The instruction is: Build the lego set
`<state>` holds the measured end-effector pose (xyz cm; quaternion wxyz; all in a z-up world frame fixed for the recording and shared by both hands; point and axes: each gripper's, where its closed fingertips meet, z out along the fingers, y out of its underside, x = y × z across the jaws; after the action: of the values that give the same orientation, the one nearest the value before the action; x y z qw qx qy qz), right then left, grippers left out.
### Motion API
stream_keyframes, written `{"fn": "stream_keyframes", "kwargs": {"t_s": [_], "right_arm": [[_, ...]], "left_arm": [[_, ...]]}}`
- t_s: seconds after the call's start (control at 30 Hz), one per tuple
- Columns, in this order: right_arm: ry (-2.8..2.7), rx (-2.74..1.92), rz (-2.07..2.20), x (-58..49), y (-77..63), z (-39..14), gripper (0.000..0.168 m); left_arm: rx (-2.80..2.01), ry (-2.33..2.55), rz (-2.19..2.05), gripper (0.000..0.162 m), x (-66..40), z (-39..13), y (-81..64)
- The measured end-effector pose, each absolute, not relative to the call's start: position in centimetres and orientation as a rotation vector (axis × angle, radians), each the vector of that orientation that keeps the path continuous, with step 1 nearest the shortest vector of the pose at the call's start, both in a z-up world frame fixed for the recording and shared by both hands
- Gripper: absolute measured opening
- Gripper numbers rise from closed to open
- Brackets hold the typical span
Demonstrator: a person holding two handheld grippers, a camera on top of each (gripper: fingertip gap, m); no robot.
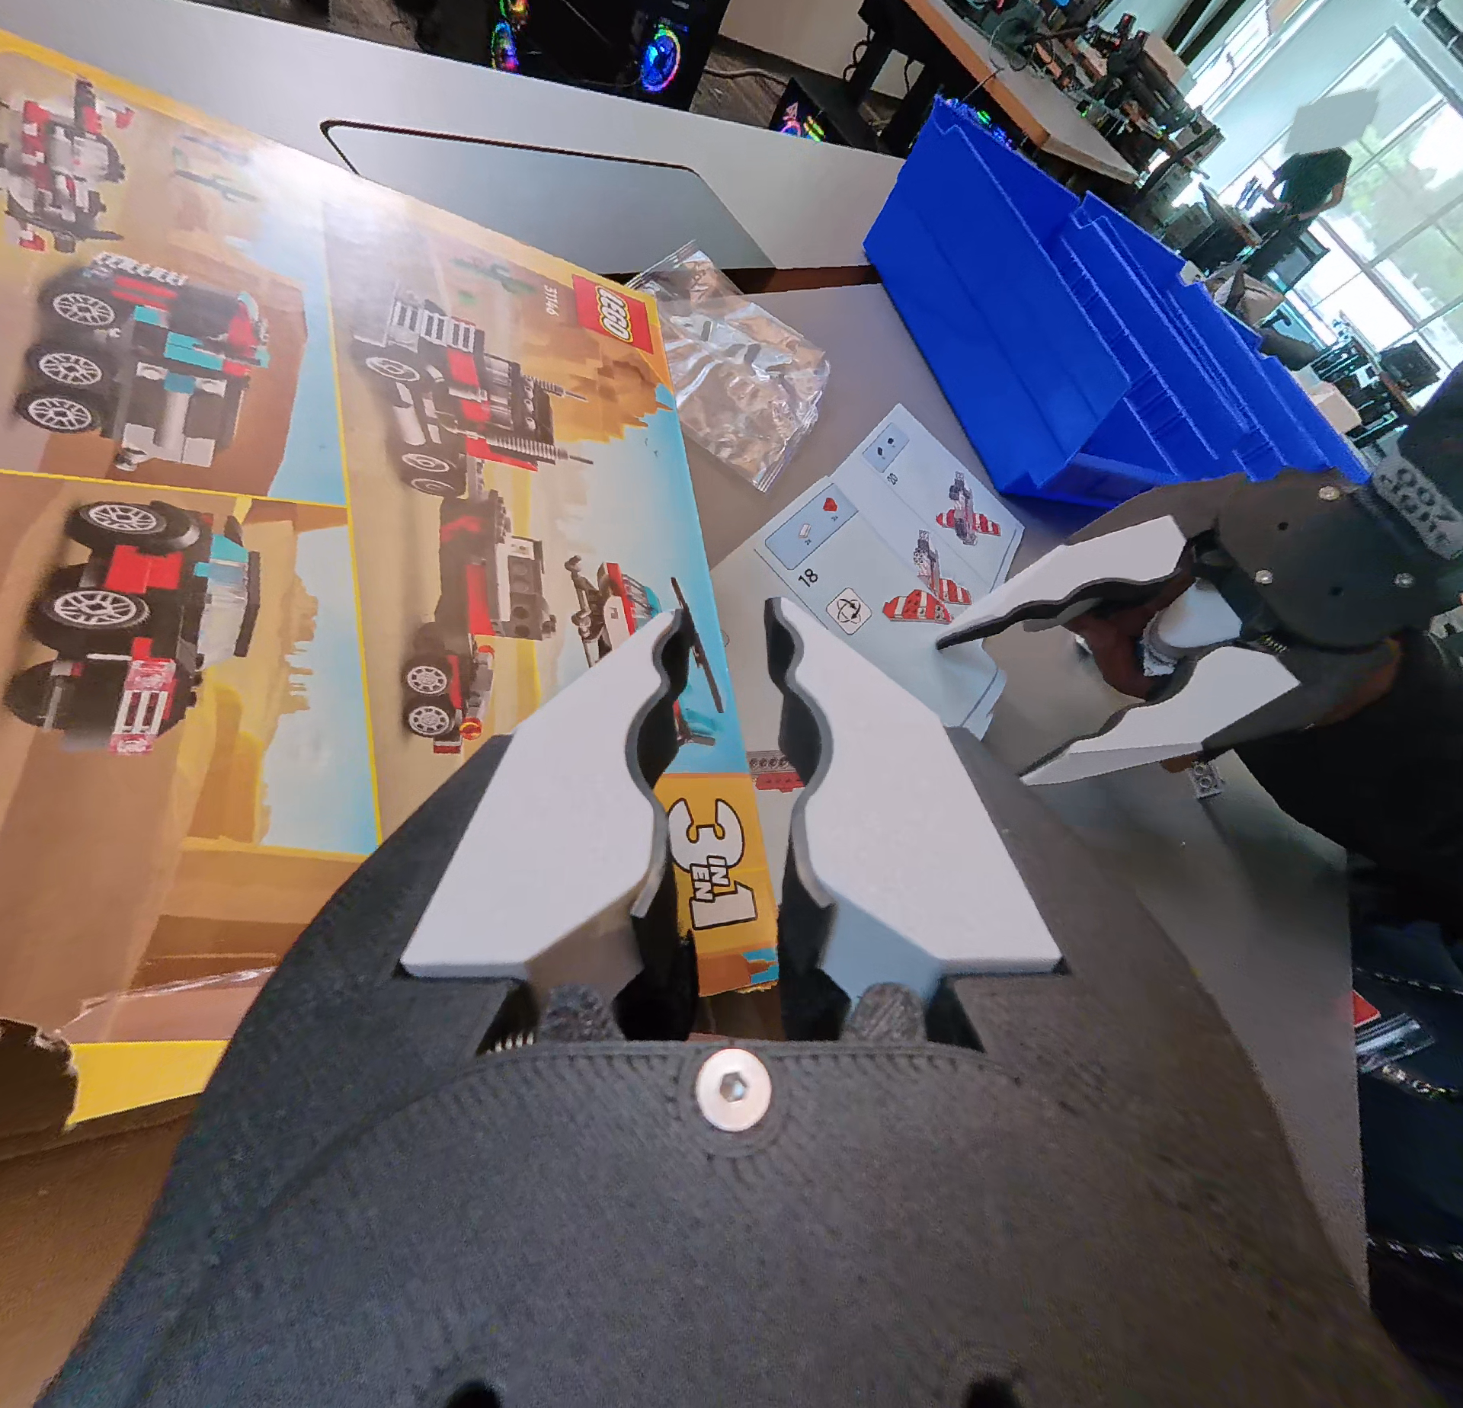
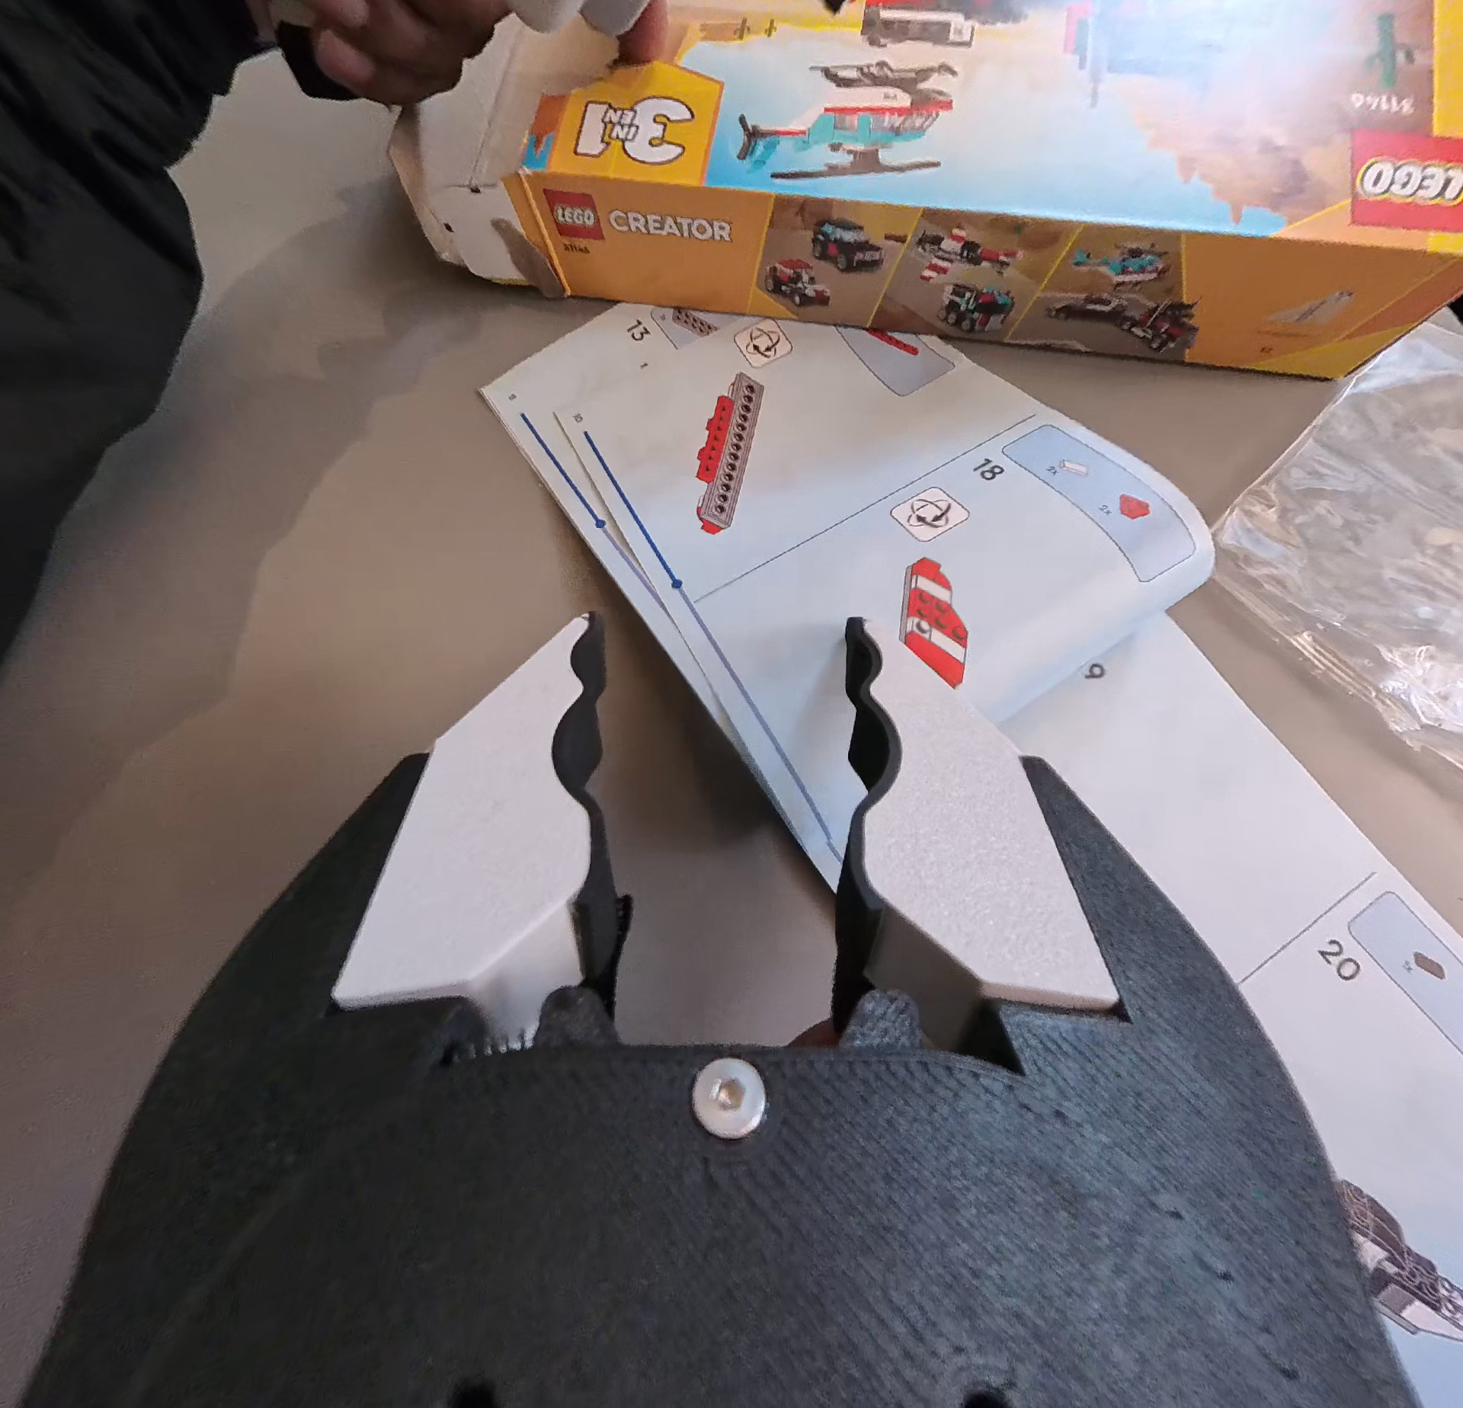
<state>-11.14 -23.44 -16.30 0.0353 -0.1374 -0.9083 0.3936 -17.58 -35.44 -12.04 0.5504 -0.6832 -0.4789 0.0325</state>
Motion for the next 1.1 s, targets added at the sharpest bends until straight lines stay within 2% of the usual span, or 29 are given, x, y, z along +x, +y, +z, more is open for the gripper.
{"fn": "stream_keyframes", "kwargs": {"t_s": [0.2,0.4,0.87,1.0,1.1], "right_arm": [[-2.694,-0.472,1.48,-9.6,-21.4,-12.0,0.061],[-2.512,-0.622,1.66,-7.8,-12.8,-9.1,0.059],[-2.235,-1.051,1.449,-5.4,12.0,-13.3,0.058],[-2.205,-1.136,1.49,-4.5,15.6,-15.5,0.056],[-2.141,-1.136,1.638,-4.3,16.3,-14.2,0.054]], "left_arm": [[-1.608,-1.021,0.113,0.02,-17.4,-10.2,-34.3],[-1.621,-0.894,0.136,0.022,-17.2,-8.2,-32.0],[-1.715,-0.675,0.191,0.037,-16.6,-6.0,-21.2],[-1.648,-0.671,0.163,0.037,-14.2,-7.1,-17.3],[-1.639,-0.681,0.127,0.037,-11.6,-9.0,-14.6]]}}
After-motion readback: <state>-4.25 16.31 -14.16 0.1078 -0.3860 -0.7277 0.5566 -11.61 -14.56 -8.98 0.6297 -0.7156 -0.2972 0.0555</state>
